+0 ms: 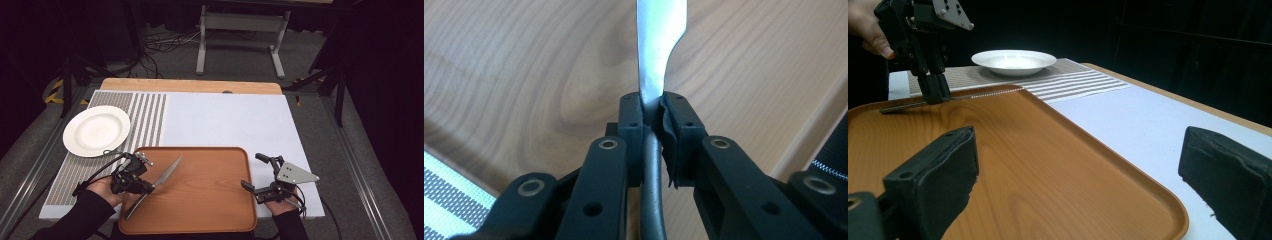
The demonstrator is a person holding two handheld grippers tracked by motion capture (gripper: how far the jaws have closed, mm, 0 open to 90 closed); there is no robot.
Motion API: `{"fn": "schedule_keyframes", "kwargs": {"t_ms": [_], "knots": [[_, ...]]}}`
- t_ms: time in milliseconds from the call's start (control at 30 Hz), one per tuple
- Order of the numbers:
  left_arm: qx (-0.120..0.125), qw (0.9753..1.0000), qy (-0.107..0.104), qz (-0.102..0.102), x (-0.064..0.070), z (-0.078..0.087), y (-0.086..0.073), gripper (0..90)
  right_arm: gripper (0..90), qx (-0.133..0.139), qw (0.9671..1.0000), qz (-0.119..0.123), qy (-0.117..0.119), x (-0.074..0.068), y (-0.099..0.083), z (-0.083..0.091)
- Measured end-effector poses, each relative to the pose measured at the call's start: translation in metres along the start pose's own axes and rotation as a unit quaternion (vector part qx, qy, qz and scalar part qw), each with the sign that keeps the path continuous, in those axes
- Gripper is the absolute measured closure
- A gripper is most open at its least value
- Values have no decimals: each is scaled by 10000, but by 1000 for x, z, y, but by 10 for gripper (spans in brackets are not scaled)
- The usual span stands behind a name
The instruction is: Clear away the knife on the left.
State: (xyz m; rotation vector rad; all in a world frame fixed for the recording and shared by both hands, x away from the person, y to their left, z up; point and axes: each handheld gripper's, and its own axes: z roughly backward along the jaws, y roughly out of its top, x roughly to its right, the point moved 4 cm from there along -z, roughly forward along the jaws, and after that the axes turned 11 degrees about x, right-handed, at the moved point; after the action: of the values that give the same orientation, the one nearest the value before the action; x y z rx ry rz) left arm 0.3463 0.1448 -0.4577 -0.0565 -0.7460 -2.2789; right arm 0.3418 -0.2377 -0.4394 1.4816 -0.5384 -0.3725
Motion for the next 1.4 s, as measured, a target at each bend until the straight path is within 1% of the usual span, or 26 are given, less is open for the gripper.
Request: {"fn": "schedule_keyframes", "kwargs": {"t_ms": [100, 267, 467, 533, 600, 733, 800, 867, 900, 933, 1033, 1267, 1367, 1400], "knots": [[-47, 10000, 33, 15, 0, -1, 0, 802, 31, 0, 10000, -4, 0, 0, 0, 0], [-18, 10000, 40, 16, -1, -4, 0, 801, 31, -3, 10000, -15, 3, 0, 0, 0], [-93, 9999, 50, 44, -4, -6, -1, 801, 31, -4, 10000, -25, 6, 0, 0, 0], [-93, 9999, 37, 73, -4, -7, -1, 800, 31, -7, 10000, -30, 3, 0, 0, 0], [-89, 9999, 57, 57, -4, -8, -1, 799, 31, -9, 10000, -30, 7, 0, -1, 0], [-170, 9998, 105, 64, -4, -10, -2, 798, 31, -11, 10000, -44, 11, 0, -1, 0], [-169, 9997, 122, 86, -4, -12, -2, 797, 31, -10, 10000, -42, 8, 0, -1, 0], [-190, 9997, 123, 67, -5, -13, -3, 797, 31, -9, 10000, -53, 3, 1, -1, 0], [-208, 9997, 130, 94, -5, -13, -3, 796, 31, -10, 10000, -58, 4, 1, -1, 0], [-219, 9996, 141, 74, -5, -14, -4, 797, 31, -12, 10000, -58, 4, 1, -1, 0], [-227, 9996, 179, 57, -5, -16, -4, 795, 31, -11, 10000, -51, 7, 1, -1, -1], [-241, 9995, 169, 63, -5, -16, -5, 795, 31, -26, 10000, -60, 7, 1, -1, -1], [-215, 9996, 187, 41, -5, -16, -4, 784, 31, -10, 10000, -57, 10, 0, -1, -1], [-161, 9997, 202, 6, -5, -15, -4, 782, 31, -8, 10000, -56, 8, 0, -1, -1]]}}
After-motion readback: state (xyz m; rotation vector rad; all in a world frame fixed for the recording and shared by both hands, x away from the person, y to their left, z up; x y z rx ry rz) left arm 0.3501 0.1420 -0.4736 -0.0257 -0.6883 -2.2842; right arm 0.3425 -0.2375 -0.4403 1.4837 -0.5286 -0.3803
